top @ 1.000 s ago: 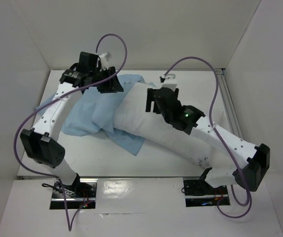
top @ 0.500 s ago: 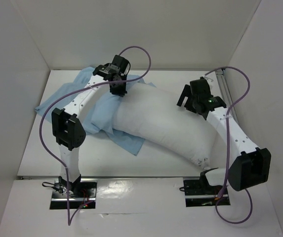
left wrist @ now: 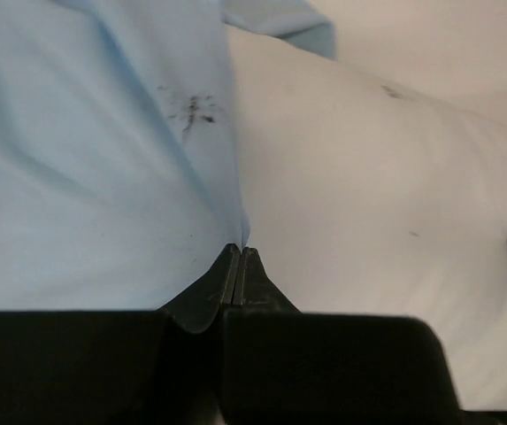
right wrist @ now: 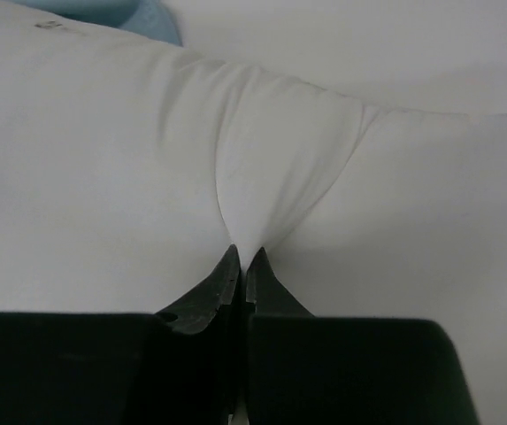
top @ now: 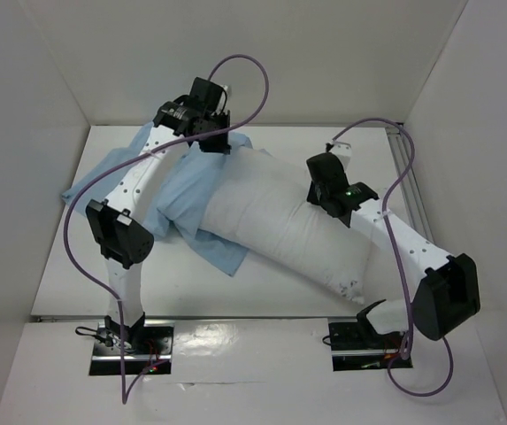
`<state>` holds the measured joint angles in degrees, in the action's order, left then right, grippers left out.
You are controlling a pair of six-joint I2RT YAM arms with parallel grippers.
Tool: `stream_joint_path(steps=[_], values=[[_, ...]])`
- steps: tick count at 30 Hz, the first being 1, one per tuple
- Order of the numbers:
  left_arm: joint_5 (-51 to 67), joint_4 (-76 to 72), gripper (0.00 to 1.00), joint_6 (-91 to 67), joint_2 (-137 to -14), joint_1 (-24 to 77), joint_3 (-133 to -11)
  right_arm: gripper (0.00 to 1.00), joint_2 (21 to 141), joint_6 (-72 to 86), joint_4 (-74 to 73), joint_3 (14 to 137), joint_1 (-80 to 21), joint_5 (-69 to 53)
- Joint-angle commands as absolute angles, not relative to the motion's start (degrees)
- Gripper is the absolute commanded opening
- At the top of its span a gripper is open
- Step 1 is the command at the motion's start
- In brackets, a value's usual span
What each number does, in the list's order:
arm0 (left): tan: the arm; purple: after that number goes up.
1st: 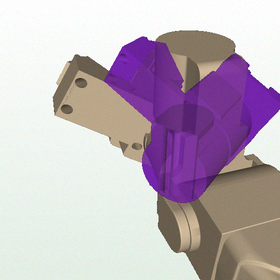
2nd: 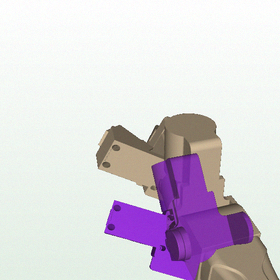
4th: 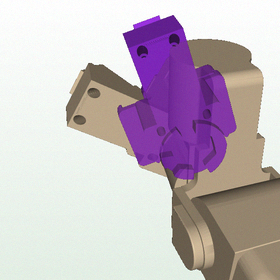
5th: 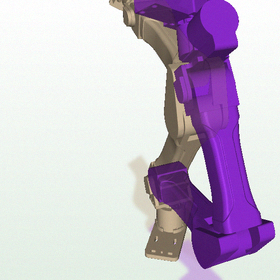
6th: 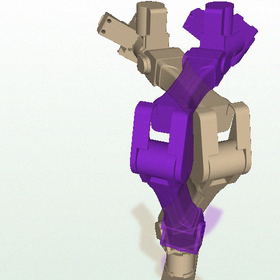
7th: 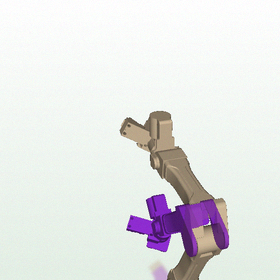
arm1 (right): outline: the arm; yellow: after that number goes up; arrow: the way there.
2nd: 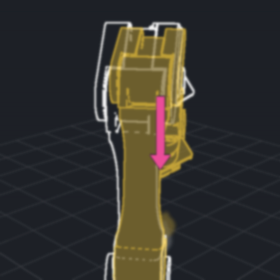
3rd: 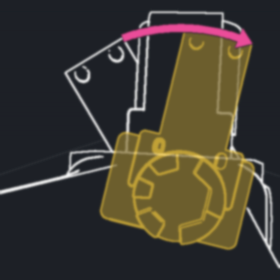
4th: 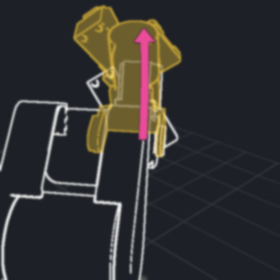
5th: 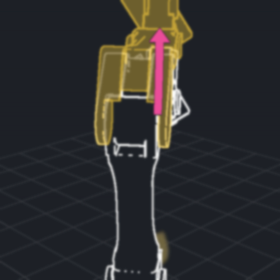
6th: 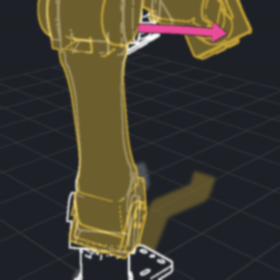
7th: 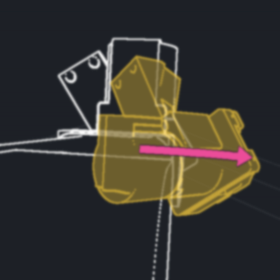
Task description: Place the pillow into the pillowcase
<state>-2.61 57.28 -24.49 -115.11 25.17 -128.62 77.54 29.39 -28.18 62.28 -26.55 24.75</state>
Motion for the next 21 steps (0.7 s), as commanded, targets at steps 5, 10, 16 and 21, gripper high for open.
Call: stream_joint_path(steps=[5,10,16,21], values=[[23.7,50.6,0.00,-29.9,-112.9,25.8,-133.5,0.00,69.0,26.7,-21.6,73.5,-34.9,29.9],[34.4,47.7,0.00,-33.1,-111.7,28.4,-134.8,0.00,64.4,26.9,-18.0,78.2,-38.3,33.7],[33.6,43.7,0.00,-33.8,-109.9,33.6,-119.1,0.00,64.2,36.1,-14.1,64.0,-39.1,32.2],[33.8,46.6,0.00,-31.6,-111.1,35.0,-124.4,0.00,67.7,44.0,-16.3,52.1,-39.1,32.5]])
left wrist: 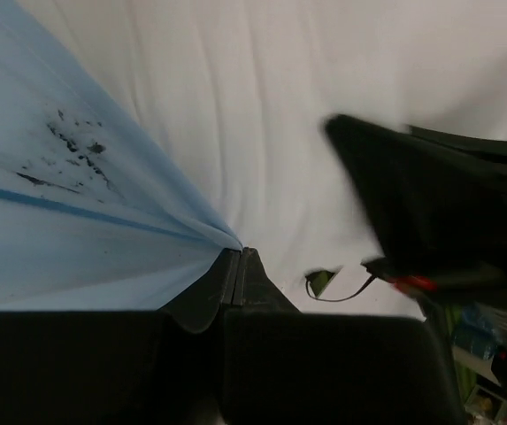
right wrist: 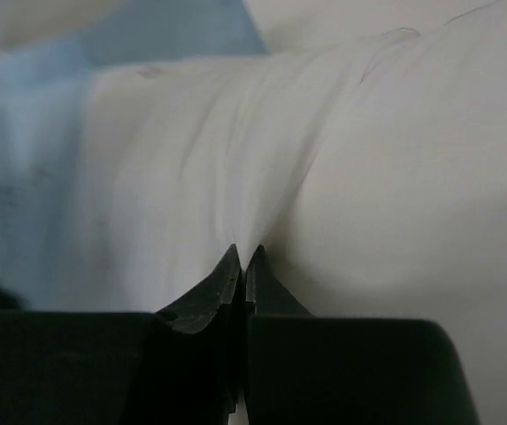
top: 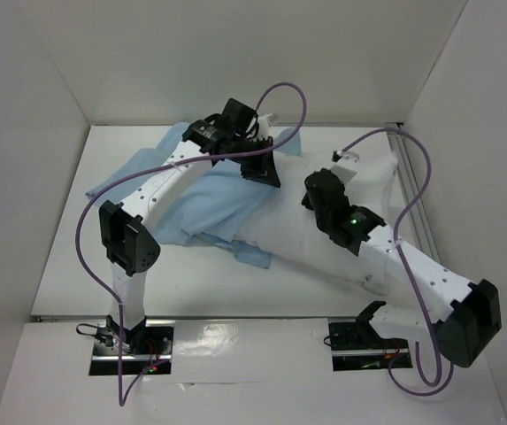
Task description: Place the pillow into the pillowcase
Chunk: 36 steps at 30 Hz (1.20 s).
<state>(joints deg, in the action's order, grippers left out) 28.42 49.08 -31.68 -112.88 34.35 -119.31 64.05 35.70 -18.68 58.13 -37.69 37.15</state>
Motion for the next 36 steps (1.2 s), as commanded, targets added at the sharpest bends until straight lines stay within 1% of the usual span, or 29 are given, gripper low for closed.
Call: stream_joint_path(steps=[1,3,4,5,6,7,8,9,10,11,13,14,15,16,17,19,20,21,23,24,25,26,27,28,29,30,32,33,36], values=[[32.4,47.7,0.06,-30.4,-111.6,35.0,-128.5,0.00,67.2,45.3,-16.3,51.1,-39.1,32.5],[32.3,50.2,0.30,-29.6,-111.6,32.3,-131.3,0.00,65.7,45.4,-16.3,50.5,-39.1,32.5],[33.0,50.2,0.46,-29.1,-111.0,31.3,-132.0,0.00,65.7,45.4,-17.2,50.5,-39.1,33.5],[33.0,50.9,0.72,-28.6,-110.4,29.4,-132.0,0.01,64.4,44.7,-18.8,51.8,-39.1,35.0],[33.0,51.4,0.82,-28.6,-109.7,28.3,-132.0,0.08,64.4,43.9,-19.5,52.7,-39.1,35.8],[33.0,51.4,0.89,-28.0,-109.0,27.3,-132.0,0.23,63.7,43.2,-20.6,53.9,-39.1,36.5],[32.3,52.0,0.96,-27.4,-107.5,25.1,-131.4,0.69,63.7,39.3,-20.6,56.1,-38.6,36.5],[31.4,52.7,1.00,-27.4,-106.8,23.9,-131.4,0.82,63.7,36.9,-21.4,58.1,-38.6,35.6],[28.5,54.9,1.00,-26.0,-106.2,22.6,-131.4,0.94,64.2,33.2,-22.6,60.2,-38.6,34.8],[26.6,56.1,1.00,-26.0,-105.6,21.0,-131.4,1.00,65.0,31.0,-23.7,62.5,-38.6,34.8],[23.3,56.8,0.98,-26.0,-102.1,15.4,-129.9,1.00,67.6,27.3,-27.8,69.8,-38.6,33.2],[19.4,56.8,0.94,-26.0,-100.4,12.4,-126.7,1.00,69.0,23.6,-29.3,74.0,-38.6,32.4],[17.2,55.5,0.86,-26.0,-96.1,11.3,-124.3,1.00,69.5,22.0,-29.4,75.8,-38.6,31.3],[15.1,54.4,0.61,-26.0,-93.6,10.5,-121.5,1.00,70.0,20.6,-30.1,77.6,-38.6,30.5],[10.7,53.7,0.49,-28.3,-91.4,9.6,-116.1,1.00,70.7,17.5,-30.1,79.3,-38.6,29.7],[9.8,51.6,0.26,-28.8,-87.2,8.2,-110.2,1.00,74.0,13.8,-31.9,85.1,-38.6,26.8],[9.1,51.6,0.10,-30.7,-83.1,7.4,-103.9,1.00,75.4,10.7,-32.8,87.6,-38.6,25.3],[8.4,50.6,0.05,-31.5,-80.8,7.4,-99.8,1.00,78.5,9.4,-35.0,92.2,-38.6,24.0],[10.3,45.7,0.04,-32.7,-72.6,7.4,-89.8,1.00,81.5,7.2,-37.6,96.3,-40.1,20.4],[12.5,44.2,0.07,-35.7,-69.7,8.0,-79.5,1.00,82.6,6.7,-38.5,97.5,-41.1,20.4],[13.6,42.6,0.14,-37.8,-66.7,8.9,-74.0,1.00,83.9,6.7,-39.1,98.1,-41.1,17.6],[16.9,37.6,0.24,-41.5,-63.9,9.5,-63.6,1.00,83.9,6.7,-39.1,97.6,-41.1,15.9],[17.7,34.8,0.37,-43.5,-58.9,10.3,-58.8,1.00,83.9,6.7,-39.1,96.7,-41.1,14.9],[18.3,31.8,0.63,-45.1,-56.7,12.3,-54.2,1.00,83.9,7.3,-37.5,94.3,-41.1,12.9],[18.3,27.2,0.72,-46.2,-54.9,13.3,-50.1,1.00,83.9,7.3,-37.5,93.3,-41.1,12.8],[17.3,26.3,0.75,-46.9,-53.6,14.2,-45.1,1.00,83.9,7.8,-37.5,92.6,-41.1,12.1],[14.6,24.2,0.87,-46.9,-50.0,17.7,-41.1,1.00,83.4,7.8,-38.4,91.4,-41.1,11.3],[12.0,22.1,0.90,-47.5,-49.0,19.0,-37.7,1.00,83.4,7.8,-38.4,91.4,-41.1,10.2],[11.2,18.6,0.91,-48.1,-48.3,22.2,-33.4,1.00,82.9,7.8,-39.9,89.7,-40.6,7.9]])
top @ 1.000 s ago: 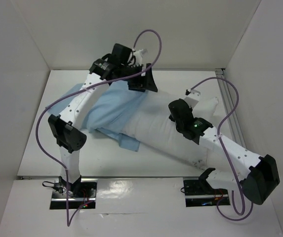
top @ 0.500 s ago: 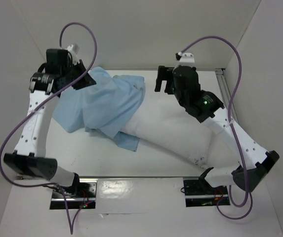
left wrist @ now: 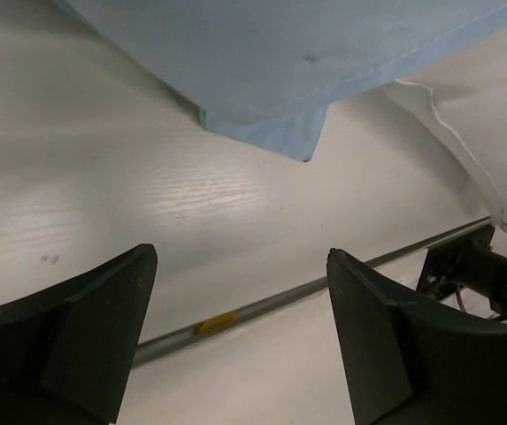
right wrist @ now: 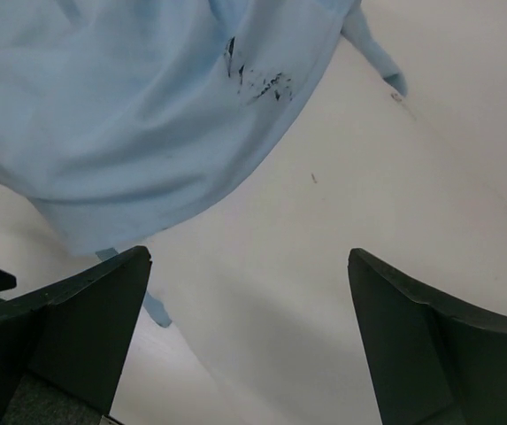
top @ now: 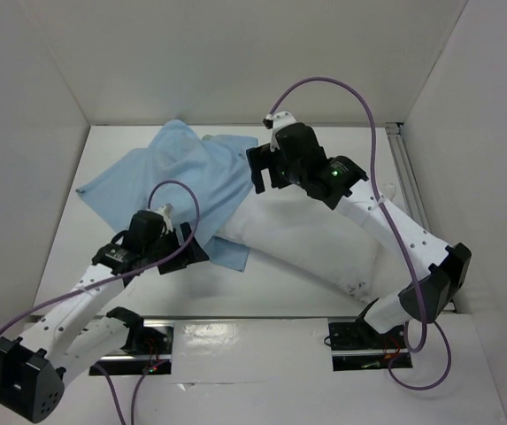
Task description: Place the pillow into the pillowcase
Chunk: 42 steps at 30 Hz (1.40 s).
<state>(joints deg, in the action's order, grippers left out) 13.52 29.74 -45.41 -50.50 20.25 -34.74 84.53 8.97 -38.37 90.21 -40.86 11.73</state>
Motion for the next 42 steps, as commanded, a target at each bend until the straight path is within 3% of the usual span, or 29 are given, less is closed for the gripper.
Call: stream_joint_path(steps=[1,5,11,18,22,26,27,36,38,40,41,42], values=[[10.6,16.0,0.91,-48.9,-49.5,23.8,-31.0,1.00,82.2,7.8,-40.8,89.0,-40.6,7.9],[6.0,9.9,0.89,-51.0,-56.1,26.1,-27.6,1.00,80.3,7.8,-41.3,87.5,-40.6,5.7],[8.0,-1.9,0.85,-51.0,-66.3,24.5,-26.8,1.00,83.0,7.9,-50.2,89.6,-40.6,5.1],[6.2,-5.3,0.69,-49.0,-74.1,24.0,-29.5,1.00,80.7,8.5,-50.7,86.0,-40.6,3.1],[5.6,-6.2,0.56,-49.0,-77.3,24.0,-30.7,1.00,80.7,9.1,-49.6,84.5,-40.6,2.5],[2.5,-3.4,0.18,-49.7,-77.9,24.0,-32.6,1.00,81.7,7.7,-50.4,82.9,-41.2,3.7],[1.9,-2.8,0.03,-49.7,-77.1,24.5,-32.6,1.00,82.3,7.7,-50.9,82.3,-42.6,5.0],[0.7,1.3,0.00,-48.5,-67.0,25.0,-33.3,1.00,87.4,10.8,-37.2,77.7,-45.4,7.1],[0.7,2.3,0.00,-48.5,-64.6,25.0,-34.4,0.86,91.7,12.8,-32.8,77.7,-45.4,7.4],[2.3,3.0,0.00,-47.7,-64.0,25.6,-35.1,0.63,94.9,13.9,-30.6,78.9,-45.4,7.4],[2.9,3.0,0.00,-47.1,-63.3,25.6,-36.1,0.44,98.3,14.8,-30.1,81.6,-45.4,8.9],[4.6,3.0,0.00,-47.1,-63.3,25.6,-37.5,0.05,100.2,17.4,-30.1,83.8,-44.3,12.4]])
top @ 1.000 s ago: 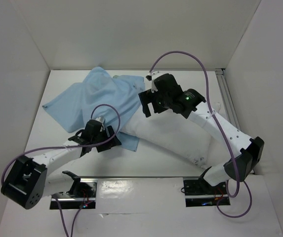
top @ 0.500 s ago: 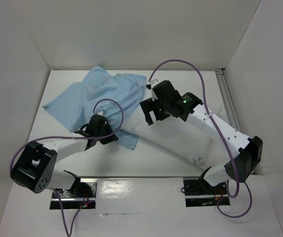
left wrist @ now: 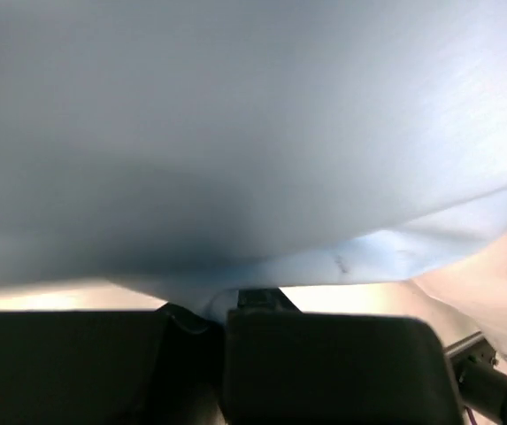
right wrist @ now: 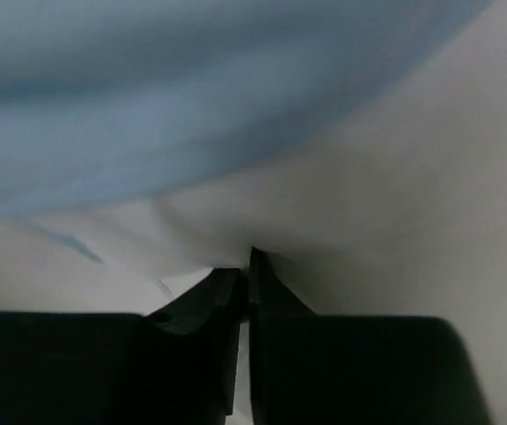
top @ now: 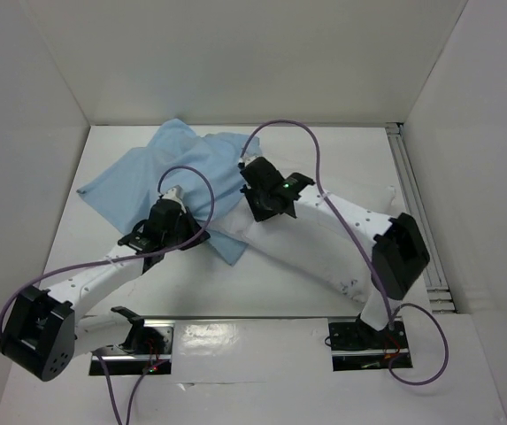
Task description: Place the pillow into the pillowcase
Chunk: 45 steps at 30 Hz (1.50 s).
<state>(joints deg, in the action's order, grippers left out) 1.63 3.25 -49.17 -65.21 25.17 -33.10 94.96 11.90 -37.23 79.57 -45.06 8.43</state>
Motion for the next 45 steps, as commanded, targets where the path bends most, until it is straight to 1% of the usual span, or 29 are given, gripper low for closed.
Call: stream_joint_path(steps=[1,3,6,7,9,11,13,14,15,17,18,19,21,23,24,25,26,27,28,29,30,32,33,34,37,38,40,42,45], values=[[4.6,3.0,0.00,-47.1,-63.3,25.6,-37.5,0.00,102.2,19.2,-30.8,86.6,-44.3,14.7],[8.7,1.2,0.00,-46.5,-64.2,25.6,-40.9,0.00,107.0,21.6,-34.4,97.3,-40.9,18.9],[15.9,1.0,0.00,-44.8,-71.2,25.6,-54.5,0.00,110.4,23.2,-34.5,113.6,-35.1,20.3],[18.3,2.8,0.00,-43.3,-76.5,25.6,-66.2,0.00,112.0,23.2,-34.5,123.1,-32.5,21.2],[22.2,7.7,0.00,-41.5,-81.5,25.0,-77.5,0.00,113.5,23.2,-34.5,131.0,-31.8,21.9],[27.3,8.8,0.00,-42.0,-85.7,25.0,-87.4,0.00,114.1,22.0,-33.8,135.0,-31.8,21.9],[31.0,6.9,0.00,-43.5,-85.7,24.3,-87.5,0.00,113.1,22.0,-31.4,130.6,-33.8,23.6],[34.0,2.8,0.00,-45.9,-84.9,24.3,-85.4,0.00,112.3,22.5,-30.2,126.9,-35.0,24.3],[35.4,0.5,0.00,-47.2,-83.9,25.6,-79.7,0.00,110.8,23.4,-26.8,117.5,-37.2,24.3],[37.3,-4.8,0.00,-49.7,-80.4,26.9,-72.5,0.00,110.3,29.0,-23.9,107.9,-38.7,22.4],[38.0,-5.5,0.00,-50.5,-79.2,27.9,-65.5,0.00,109.6,30.9,-22.1,103.2,-39.5,20.7],[38.0,-6.1,0.00,-51.3,-76.4,29.9,-62.0,0.00,108.8,32.7,-18.4,94.7,-40.1,19.2],[38.0,-7.7,0.00,-54.4,-73.2,31.5,-52.1,0.00,108.0,36.9,-15.7,88.3,-42.1,18.6],[37.4,-8.3,0.00,-56.1,-69.9,32.8,-47.3,0.00,106.0,39.2,-12.8,81.1,-42.8,17.5],[36.3,-6.6,0.11,-55.6,-67.1,32.8,-46.1,0.00,105.0,41.1,-11.6,78.9,-42.8,16.7],[35.1,0.0,0.24,-54.4,-65.9,32.8,-46.1,0.00,102.4,41.7,-9.3,75.0,-42.8,16.2],[33.8,3.9,0.40,-52.5,-65.0,32.8,-47.7,0.00,101.3,41.7,-8.7,73.6,-43.3,16.2],[30.8,8.1,0.82,-49.0,-63.6,32.8,-51.3,0.00,100.3,42.3,-8.7,72.5,-43.3,16.2],[29.8,11.7,0.92,-48.2,-63.0,32.8,-53.1,0.00,98.6,42.3,-8.7,70.9,-43.3,16.2],[29.8,16.0,0.97,-47.3,-63.0,32.0,-54.7,0.00,97.9,42.3,-8.7,70.1,-43.9,16.2],[30.4,17.0,0.99,-46.7,-62.2,32.0,-56.1,0.00,97.3,42.3,-8.7,69.4,-43.9,15.6],[32.2,17.6,0.96,-46.7,-61.6,30.7,-59.5,0.00,96.1,42.3,-8.7,67.7,-44.6,15.6],[32.8,17.6,0.89,-46.7,-61.6,30.0,-61.8,0.00,95.3,42.3,-8.7,66.7,-45.3,15.6],[33.6,17.6,0.89,-46.7,-61.6,29.4,-63.0,0.00,94.3,42.3,-8.7,66.1,-46.0,15.6],[34.1,19.3,0.53,-45.4,-62.4,28.1,-67.4,0.00,93.4,42.3,-8.7,64.5,-47.3,16.2],[34.7,20.2,0.27,-44.7,-63.4,26.8,-68.5,0.00,92.6,42.3,-8.7,63.9,-47.3,16.7],[31.9,23.0,0.11,-41.8,-65.0,25.3,-72.7,0.00,92.0,41.8,-8.7,63.2,-49.6,16.7],[25.8,31.3,0.07,-40.5,-69.1,22.8,-76.5,0.00,91.5,40.6,-9.5,63.2,-51.2,17.4],[11.4,40.0,0.24,-39.3,-73.7,19.8,-83.8,0.00,91.5,40.6,-10.9,62.7,-53.7,16.9]])
